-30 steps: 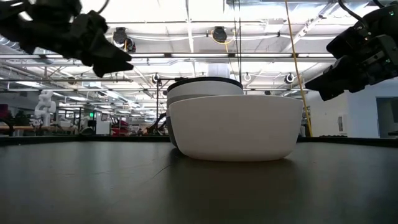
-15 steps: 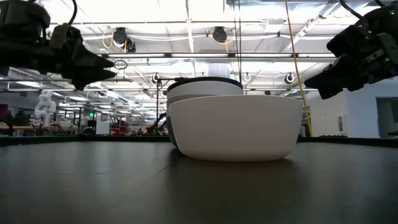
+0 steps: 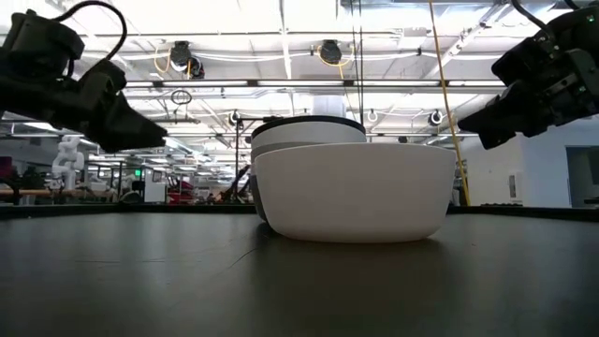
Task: Nest bowls inside each other
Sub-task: Stack the white bowl on top of the black bowl
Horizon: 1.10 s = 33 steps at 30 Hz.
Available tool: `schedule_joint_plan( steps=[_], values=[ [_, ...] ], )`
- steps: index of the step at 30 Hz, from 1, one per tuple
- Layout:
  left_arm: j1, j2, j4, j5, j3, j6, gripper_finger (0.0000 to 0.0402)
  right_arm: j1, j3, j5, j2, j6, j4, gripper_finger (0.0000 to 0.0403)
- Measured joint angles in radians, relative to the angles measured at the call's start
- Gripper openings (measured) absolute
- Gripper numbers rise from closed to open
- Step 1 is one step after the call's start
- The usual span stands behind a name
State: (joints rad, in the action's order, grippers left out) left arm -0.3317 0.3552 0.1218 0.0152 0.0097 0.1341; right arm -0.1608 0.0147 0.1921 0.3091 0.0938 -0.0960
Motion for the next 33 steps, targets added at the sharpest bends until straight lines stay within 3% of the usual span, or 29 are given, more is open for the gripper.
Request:
schedule_joint_plan(
  steps=[4,10,16,20,27,33],
  values=[
    [0.001,0.004,0.068,-0.035,0.000,-0.028,0.0218,0.000,0.000,0.000,0.000,-0.001,-0.008,0.0000],
    [0.001,0.004,0.183,-0.182,0.000,-0.106,0.0218,0.000,0.000,0.000,0.000,-0.001,-0.028,0.0000],
    [0.001,0.004,0.180,-0.221,0.000,-0.108,0.0218,0.011,0.000,0.099,0.002,0.033,-0.186,0.0000],
    [0.002,0.005,0.160,-0.249,0.000,-0.110,0.0218,0.053,0.020,0.100,0.029,0.031,-0.231,0.0000],
    [0.002,0.005,0.134,-0.252,0.000,-0.112,0.0218,0.173,0.136,0.091,0.166,-0.056,-0.270,0.0007],
    [0.006,0.006,0.131,-0.253,0.000,-0.113,0.0218,0.272,0.308,0.067,0.372,-0.087,-0.248,0.0059]
  ],
)
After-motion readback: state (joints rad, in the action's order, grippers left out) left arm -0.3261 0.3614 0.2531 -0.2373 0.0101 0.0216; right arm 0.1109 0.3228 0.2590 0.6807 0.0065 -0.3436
